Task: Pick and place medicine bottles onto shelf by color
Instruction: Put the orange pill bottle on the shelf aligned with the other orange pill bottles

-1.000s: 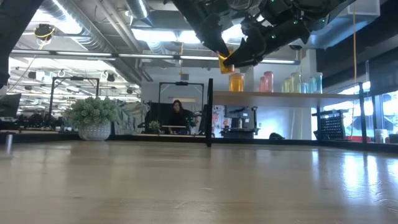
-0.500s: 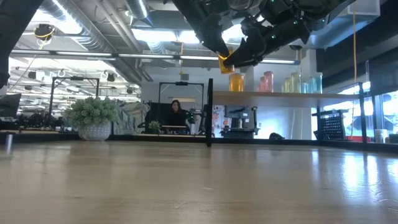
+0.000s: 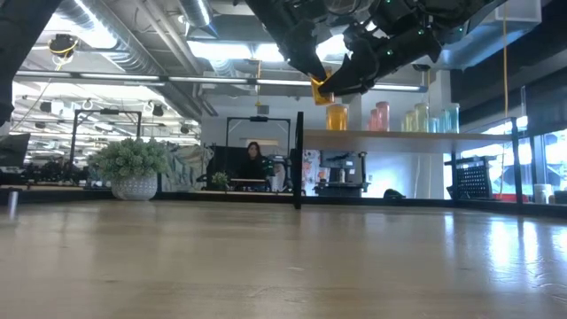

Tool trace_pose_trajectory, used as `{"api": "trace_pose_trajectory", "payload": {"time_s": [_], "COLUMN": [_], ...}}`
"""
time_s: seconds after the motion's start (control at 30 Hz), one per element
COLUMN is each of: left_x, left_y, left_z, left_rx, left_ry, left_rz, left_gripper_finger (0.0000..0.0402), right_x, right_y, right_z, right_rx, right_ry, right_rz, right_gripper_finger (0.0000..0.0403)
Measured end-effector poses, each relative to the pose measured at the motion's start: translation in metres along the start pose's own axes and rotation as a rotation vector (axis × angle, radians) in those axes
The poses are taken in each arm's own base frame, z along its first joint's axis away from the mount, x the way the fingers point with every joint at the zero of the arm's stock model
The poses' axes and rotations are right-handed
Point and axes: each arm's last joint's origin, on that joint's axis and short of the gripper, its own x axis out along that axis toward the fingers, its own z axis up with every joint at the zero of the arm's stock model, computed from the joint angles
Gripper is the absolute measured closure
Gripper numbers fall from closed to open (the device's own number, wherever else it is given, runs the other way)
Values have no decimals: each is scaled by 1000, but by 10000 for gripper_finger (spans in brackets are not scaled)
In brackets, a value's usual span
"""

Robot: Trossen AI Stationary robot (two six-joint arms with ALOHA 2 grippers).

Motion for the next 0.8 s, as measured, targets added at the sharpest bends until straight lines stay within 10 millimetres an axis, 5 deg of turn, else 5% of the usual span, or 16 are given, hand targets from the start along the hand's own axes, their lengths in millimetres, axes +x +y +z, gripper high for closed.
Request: {"api": "trace_pose_trajectory", "payload": {"time_s": [0.8], "left_x": [-1], "left_y": [-10], "left_z": [4], "left_rx": [15], "left_ry": [-6], "left_rz": [-12], "left_gripper_finger": [195], "right_x": [0], "right_y": [0], "right_z": [0], "right_rx": [-1], "right_ry": [2], "right_rz": [5], "right_gripper_finger": [208]}}
